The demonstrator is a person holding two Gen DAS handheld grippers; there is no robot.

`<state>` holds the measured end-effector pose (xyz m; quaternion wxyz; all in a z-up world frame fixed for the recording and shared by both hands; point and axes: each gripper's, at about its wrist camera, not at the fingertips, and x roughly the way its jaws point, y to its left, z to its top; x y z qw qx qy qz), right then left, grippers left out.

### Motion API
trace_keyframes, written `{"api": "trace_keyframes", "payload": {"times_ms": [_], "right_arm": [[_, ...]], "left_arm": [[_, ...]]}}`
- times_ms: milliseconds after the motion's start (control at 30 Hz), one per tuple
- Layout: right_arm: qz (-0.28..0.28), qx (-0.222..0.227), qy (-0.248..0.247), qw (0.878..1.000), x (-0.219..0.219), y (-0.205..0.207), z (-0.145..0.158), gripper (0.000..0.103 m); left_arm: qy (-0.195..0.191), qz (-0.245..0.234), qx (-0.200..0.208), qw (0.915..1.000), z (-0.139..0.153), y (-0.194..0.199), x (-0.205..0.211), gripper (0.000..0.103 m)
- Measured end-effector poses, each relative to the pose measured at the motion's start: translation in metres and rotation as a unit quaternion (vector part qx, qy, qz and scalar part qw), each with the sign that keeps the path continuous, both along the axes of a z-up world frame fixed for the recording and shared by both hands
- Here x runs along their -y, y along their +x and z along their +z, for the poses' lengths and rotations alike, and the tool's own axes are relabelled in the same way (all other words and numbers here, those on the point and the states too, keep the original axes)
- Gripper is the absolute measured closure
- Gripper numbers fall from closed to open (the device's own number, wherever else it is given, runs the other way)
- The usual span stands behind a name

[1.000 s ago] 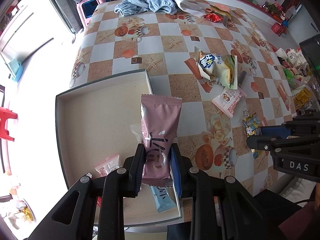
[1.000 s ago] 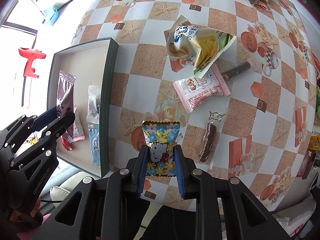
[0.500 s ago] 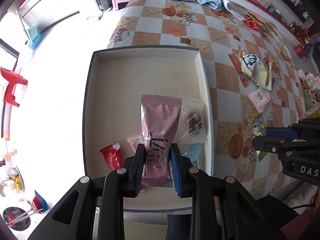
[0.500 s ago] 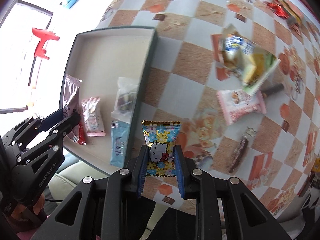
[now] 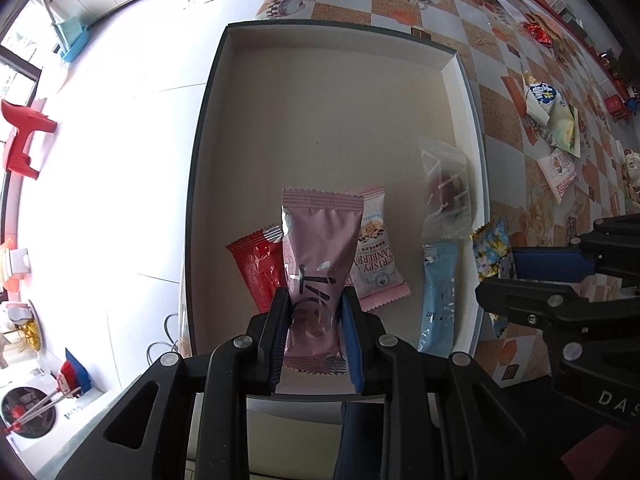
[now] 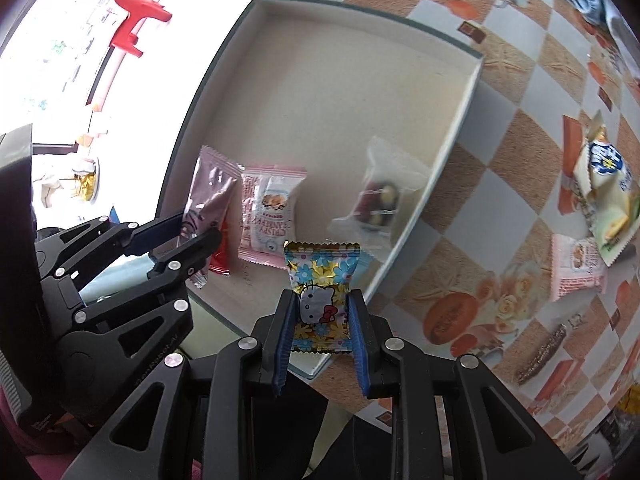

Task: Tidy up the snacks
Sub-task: 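Open both tools to release the pink bar and candy into the box, then move both tools back over the chip bag and jerky stick on the table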

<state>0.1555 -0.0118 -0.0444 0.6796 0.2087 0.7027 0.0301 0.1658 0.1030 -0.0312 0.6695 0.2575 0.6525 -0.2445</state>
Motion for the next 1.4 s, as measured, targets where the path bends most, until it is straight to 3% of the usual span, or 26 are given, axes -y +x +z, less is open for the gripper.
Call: {"api": "trace_keyframes", "payload": {"times_ms": [100,167,200,233,300,367,400,433,467,733,933,1067,1400], "right_arm": [[0.004,0.0,0.004,1.0,-0.005,0.002,-0.001,0.076],[0.006,-0.003,0.008,1.0,-0.005,0.003,-0.003,0.076],[0.006,-0.005,0.009,1.0,-0.006,0.003,-0.004,0.076],[0.005,-0.007,0.011,1.0,-0.006,0.003,-0.005,0.075],[0.0,-0.011,0.01,1.0,-0.006,0.002,-0.007,0.07],[-0.017,-0.014,0.006,1.0,0.009,0.0,-0.008,0.049],[-0.028,-0.013,0.008,1.0,0.013,-0.002,-0.009,0.022],[-0.038,-0.011,0.011,0.999,0.022,-0.007,-0.007,0.007],[-0.048,-0.009,0.014,0.999,0.026,-0.01,-0.007,0.005],[-0.133,-0.074,-0.002,0.988,0.069,-0.052,-0.027,0.001],[-0.24,-0.135,-0.007,0.961,0.118,-0.101,-0.045,0.001],[-0.295,-0.165,0.017,0.941,0.135,-0.13,-0.06,0.001],[-0.372,-0.19,0.02,0.908,0.168,-0.182,-0.08,0.001]], "left_arm": [[0.006,-0.005,-0.006,0.9999,-0.004,-0.001,0.001,0.071],[0.011,-0.009,-0.01,0.9999,-0.006,-0.002,0.0,0.053],[0.013,-0.011,-0.01,0.9998,-0.007,-0.003,0.0,0.037],[0.015,-0.012,-0.008,0.9998,-0.007,-0.004,-0.001,0.03],[0.021,-0.014,-0.003,0.9997,-0.007,-0.004,0.0,0.03],[0.028,-0.011,0.001,0.9996,-0.008,-0.004,-0.001,0.028],[0.026,-0.007,0.001,0.9996,-0.008,-0.004,-0.002,0.025],[0.024,-0.005,0.001,0.9997,-0.007,-0.003,-0.002,0.025],[0.024,-0.006,0.005,0.9997,-0.006,-0.004,-0.001,0.025],[0.023,-0.046,0.015,0.9986,-0.002,-0.015,0.025,0.024],[0.025,-0.078,0.016,0.9965,0.002,-0.026,0.043,0.024],[0.026,-0.094,0.017,0.9951,0.006,-0.031,0.052,0.024],[0.033,-0.113,0.017,0.9929,0.011,-0.049,0.065,0.024]]}}
